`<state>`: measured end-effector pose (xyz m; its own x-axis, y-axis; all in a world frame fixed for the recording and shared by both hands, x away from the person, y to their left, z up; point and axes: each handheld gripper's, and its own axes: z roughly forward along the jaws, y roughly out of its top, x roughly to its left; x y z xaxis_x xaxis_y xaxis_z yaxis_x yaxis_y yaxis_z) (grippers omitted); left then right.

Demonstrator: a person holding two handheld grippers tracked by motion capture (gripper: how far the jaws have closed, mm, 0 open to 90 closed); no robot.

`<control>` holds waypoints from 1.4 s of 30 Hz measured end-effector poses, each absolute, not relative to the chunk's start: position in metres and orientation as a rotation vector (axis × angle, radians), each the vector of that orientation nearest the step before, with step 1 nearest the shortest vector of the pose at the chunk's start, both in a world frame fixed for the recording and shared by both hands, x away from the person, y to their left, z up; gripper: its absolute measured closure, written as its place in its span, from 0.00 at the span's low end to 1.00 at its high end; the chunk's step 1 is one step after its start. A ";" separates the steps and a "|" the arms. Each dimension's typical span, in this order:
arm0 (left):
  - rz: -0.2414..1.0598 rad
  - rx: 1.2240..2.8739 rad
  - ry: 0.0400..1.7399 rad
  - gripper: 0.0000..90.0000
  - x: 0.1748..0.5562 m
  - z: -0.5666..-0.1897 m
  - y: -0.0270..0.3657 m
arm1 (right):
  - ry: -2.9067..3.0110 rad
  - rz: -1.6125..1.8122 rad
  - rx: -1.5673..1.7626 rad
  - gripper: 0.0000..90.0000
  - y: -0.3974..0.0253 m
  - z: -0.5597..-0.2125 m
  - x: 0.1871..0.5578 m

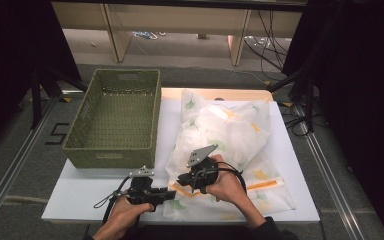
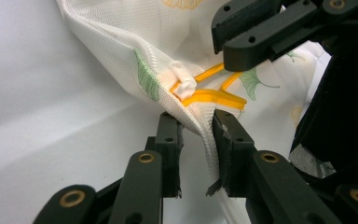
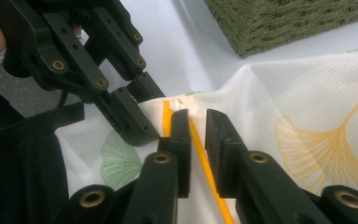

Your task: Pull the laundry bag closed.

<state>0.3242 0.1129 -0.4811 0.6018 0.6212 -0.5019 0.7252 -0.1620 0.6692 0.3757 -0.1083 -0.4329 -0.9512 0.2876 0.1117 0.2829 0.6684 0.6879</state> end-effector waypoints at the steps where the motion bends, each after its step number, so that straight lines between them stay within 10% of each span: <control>1: -0.131 1.864 1.087 0.78 0.325 -0.481 0.112 | 2.868 1.184 0.494 0.89 -0.109 -0.433 0.376; 14: -0.125 1.849 1.102 0.73 0.334 -0.483 0.114 | 2.851 1.194 0.517 0.86 -0.113 -0.433 0.379; 24: 0.039 1.923 0.989 0.92 0.323 -0.472 0.106 | 2.861 1.197 0.557 0.83 -0.114 -0.434 0.379; 42: 0.185 2.040 0.818 0.93 0.312 -0.458 0.095 | 2.934 1.285 0.432 0.72 -0.115 -0.434 0.384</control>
<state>0.3121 0.0947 -0.4583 0.7695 0.6142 -0.1748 0.4790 -0.3741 0.7942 0.3840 -0.1148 -0.4338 -0.9602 0.2064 0.1880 0.2781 0.6488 0.7083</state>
